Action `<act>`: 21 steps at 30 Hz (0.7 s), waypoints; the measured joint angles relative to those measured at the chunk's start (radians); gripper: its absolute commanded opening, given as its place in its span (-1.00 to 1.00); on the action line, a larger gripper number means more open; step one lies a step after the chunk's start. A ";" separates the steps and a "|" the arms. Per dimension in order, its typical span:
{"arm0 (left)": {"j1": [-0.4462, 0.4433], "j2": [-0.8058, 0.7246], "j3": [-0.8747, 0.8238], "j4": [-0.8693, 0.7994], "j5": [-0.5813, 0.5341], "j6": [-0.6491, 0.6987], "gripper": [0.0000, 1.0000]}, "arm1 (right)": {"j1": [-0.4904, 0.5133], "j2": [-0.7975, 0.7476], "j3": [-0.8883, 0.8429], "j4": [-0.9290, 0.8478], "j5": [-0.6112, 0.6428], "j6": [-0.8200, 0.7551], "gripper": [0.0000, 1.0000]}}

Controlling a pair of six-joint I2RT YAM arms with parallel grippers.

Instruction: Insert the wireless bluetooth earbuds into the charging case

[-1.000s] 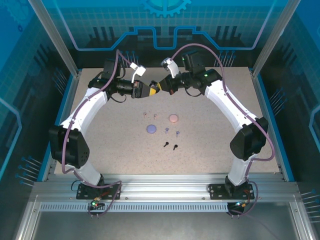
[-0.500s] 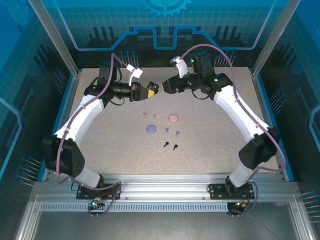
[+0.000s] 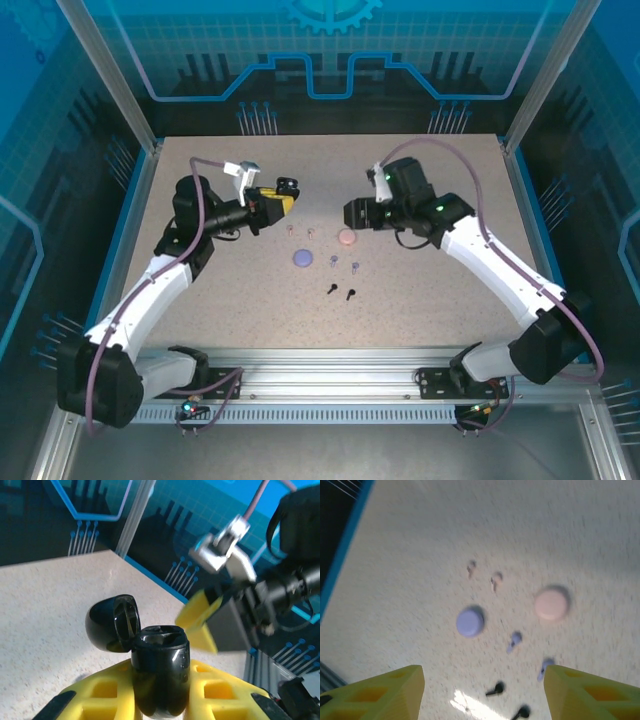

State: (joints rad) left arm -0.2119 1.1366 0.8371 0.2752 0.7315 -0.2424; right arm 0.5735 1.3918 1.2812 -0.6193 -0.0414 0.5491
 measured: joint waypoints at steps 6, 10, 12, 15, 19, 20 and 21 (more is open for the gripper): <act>-0.056 -0.102 -0.133 0.203 -0.100 0.025 -1.00 | 0.168 0.043 -0.032 -0.047 0.172 0.215 0.26; -0.097 -0.132 -0.245 0.355 -0.183 0.064 -1.00 | 0.235 0.079 -0.060 -0.055 0.267 0.367 0.25; -0.107 -0.133 -0.282 0.414 -0.226 0.076 -1.00 | 0.254 0.092 -0.079 -0.063 0.301 0.438 0.24; -0.124 -0.132 -0.329 0.513 -0.294 0.095 -1.00 | 0.282 0.119 -0.087 -0.082 0.351 0.542 0.24; -0.149 -0.132 -0.365 0.618 -0.381 0.115 -1.00 | 0.332 0.179 -0.078 -0.108 0.394 0.657 0.23; -0.153 -0.132 -0.369 0.636 -0.402 0.119 -1.00 | 0.343 0.201 -0.067 -0.122 0.401 0.681 0.22; -0.155 -0.132 -0.371 0.652 -0.424 0.119 -1.00 | 0.354 0.228 -0.050 -0.139 0.408 0.706 0.21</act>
State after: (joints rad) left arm -0.3668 1.0050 0.4664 0.9272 0.3077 -0.1230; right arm 0.9276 1.6196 1.2316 -0.7582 0.3668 1.2549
